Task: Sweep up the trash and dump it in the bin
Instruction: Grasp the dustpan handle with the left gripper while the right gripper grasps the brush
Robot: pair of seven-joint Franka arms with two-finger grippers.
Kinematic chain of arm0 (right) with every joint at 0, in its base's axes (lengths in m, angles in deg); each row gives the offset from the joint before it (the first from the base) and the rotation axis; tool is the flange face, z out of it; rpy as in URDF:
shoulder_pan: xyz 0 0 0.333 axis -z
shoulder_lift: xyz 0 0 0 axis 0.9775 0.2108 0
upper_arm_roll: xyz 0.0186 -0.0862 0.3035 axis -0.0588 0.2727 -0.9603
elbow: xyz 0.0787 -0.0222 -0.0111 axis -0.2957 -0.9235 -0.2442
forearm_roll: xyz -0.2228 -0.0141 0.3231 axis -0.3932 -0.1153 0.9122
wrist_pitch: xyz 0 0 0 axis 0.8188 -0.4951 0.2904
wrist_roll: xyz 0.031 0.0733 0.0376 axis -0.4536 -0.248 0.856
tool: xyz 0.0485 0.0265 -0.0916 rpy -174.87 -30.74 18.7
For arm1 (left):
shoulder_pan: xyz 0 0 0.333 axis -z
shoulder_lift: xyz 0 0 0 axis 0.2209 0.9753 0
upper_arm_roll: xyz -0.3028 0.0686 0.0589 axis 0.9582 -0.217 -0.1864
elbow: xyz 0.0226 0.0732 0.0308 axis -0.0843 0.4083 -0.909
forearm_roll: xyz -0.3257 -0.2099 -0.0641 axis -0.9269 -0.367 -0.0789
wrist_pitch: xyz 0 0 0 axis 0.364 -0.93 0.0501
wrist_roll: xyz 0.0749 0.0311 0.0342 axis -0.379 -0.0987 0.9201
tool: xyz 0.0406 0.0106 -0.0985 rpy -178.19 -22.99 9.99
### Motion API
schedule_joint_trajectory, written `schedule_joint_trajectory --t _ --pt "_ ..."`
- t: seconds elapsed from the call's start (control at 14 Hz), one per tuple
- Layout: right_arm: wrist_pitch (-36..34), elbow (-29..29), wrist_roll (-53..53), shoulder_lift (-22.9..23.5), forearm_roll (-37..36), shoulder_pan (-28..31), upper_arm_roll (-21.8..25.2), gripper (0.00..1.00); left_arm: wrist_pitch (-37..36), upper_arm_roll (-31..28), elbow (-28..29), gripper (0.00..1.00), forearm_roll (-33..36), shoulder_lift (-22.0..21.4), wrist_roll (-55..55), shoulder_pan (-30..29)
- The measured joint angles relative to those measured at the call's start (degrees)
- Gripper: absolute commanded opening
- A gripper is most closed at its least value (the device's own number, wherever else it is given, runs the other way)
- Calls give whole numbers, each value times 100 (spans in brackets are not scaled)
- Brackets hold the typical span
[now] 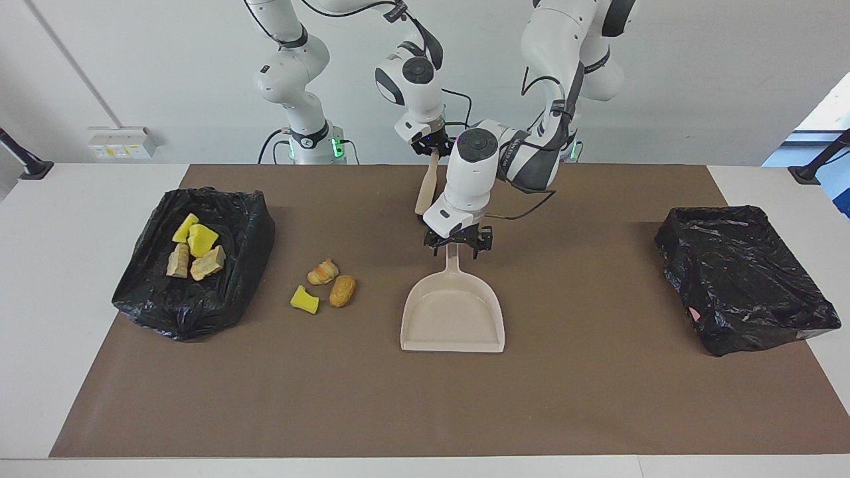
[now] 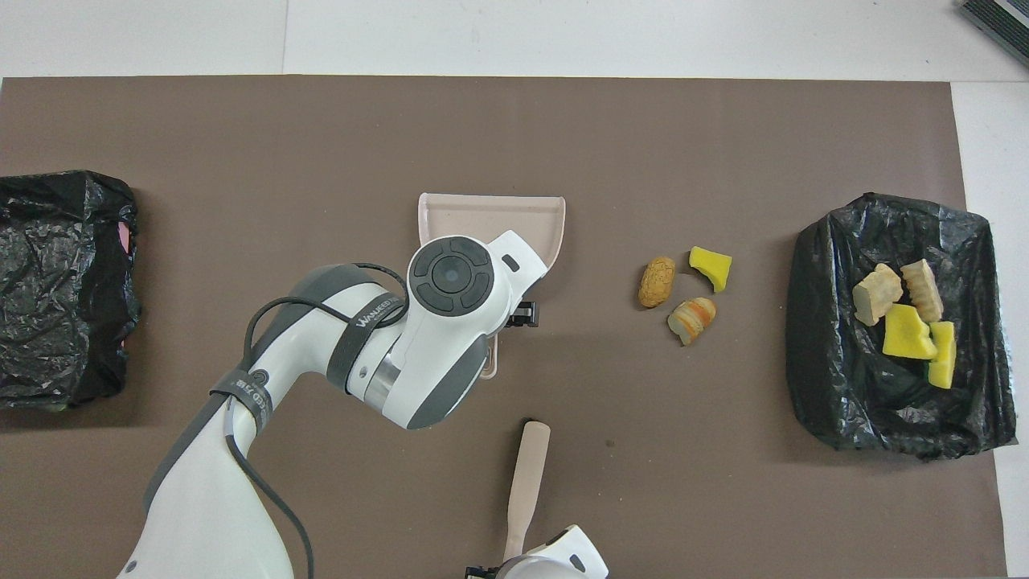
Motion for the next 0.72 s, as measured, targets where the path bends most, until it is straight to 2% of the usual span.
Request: schedule_joint_trajectory --t 0.14,0.21,0.36,0.43,0.5,0.64,0.72 --pt "24 13 0 70 11 -10 -1 0 0 -6 -1 86 0 6 0 0" --pt "24 23 0 71 12 -29 -1 5 0 -7 -1 85 0 6 0 0" --pt "24 48 0 71 15 -65 -2 36 0 -7 -1 81 0 6 0 0" --pt "24 52 0 71 16 -70 -2 44 0 -7 -1 78 0 6 1 0" --pt "24 53 0 72 16 -70 -2 47 -1 -7 -1 75 0 6 1 0" --pt "25 57 0 71 16 -71 -2 57 -3 -7 -1 61 0 7 1 0" --pt "25 57 0 71 16 -71 -2 58 -4 -7 -1 57 0 6 1 0"
